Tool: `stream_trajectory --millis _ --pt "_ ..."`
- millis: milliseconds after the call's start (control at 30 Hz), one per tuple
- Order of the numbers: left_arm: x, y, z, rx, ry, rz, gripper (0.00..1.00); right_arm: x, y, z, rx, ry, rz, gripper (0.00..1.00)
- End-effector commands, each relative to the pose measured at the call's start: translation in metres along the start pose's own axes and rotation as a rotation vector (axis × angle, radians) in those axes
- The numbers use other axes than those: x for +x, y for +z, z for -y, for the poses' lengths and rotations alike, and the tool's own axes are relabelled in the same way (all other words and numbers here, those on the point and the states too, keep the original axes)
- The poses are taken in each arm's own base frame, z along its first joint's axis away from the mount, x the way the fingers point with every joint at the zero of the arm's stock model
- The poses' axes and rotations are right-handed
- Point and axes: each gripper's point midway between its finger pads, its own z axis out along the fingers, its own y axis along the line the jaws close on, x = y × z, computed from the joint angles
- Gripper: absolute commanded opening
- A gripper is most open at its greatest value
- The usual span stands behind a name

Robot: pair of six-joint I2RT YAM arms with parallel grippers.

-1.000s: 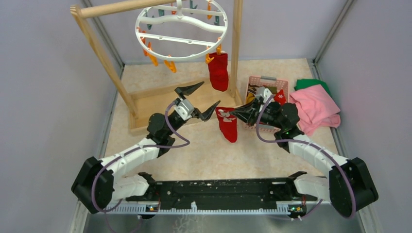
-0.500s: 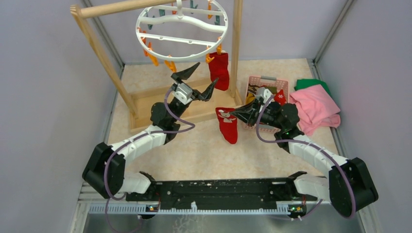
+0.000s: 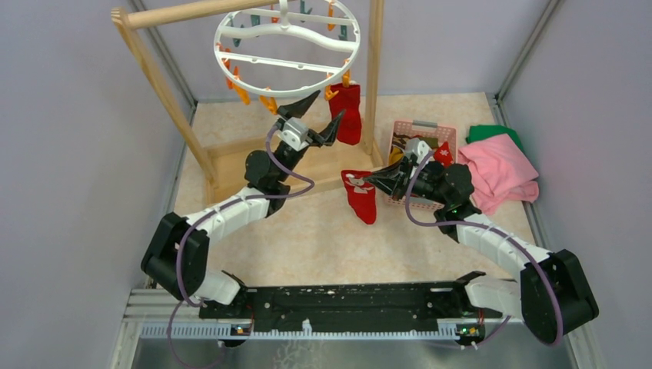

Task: Clip the socks to the hanger
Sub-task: Open the clamp at the hanger.

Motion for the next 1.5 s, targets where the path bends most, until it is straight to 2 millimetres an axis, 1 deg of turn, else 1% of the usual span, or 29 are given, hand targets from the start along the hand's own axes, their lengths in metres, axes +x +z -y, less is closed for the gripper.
stream_trajectory --millis 0,300,500,767,1033,1300,1467 --pt "-0.026 0.014 -0.014 -0.047 0.001 0.094 0.76 -0.018 -0.002 -0.003 -0.004 -0.052 0.054 0.0" --pt "-0.027 0.018 -0.022 -0.087 0.006 0.106 0.73 -0.019 -0.002 -0.004 -0.004 -0.054 0.056 0.0" --pt "-0.031 0.02 -0.024 -0.097 0.005 0.116 0.71 -0.019 -0.003 -0.004 -0.004 -0.054 0.057 0.0" --pt "-0.035 0.025 -0.016 -0.047 -0.026 0.134 0.67 -0.018 -0.003 -0.004 -0.003 -0.053 0.056 0.0" --pt "-0.041 0.029 -0.013 -0.03 -0.041 0.146 0.63 -0.018 -0.003 -0.004 -0.002 -0.056 0.057 0.0" --pt "-0.04 0.032 -0.011 -0.018 -0.055 0.144 0.58 -0.019 -0.002 -0.006 -0.004 -0.06 0.058 0.0" --pt "-0.039 0.033 -0.009 -0.007 -0.063 0.145 0.57 -0.019 -0.002 -0.006 -0.005 -0.061 0.058 0.0"
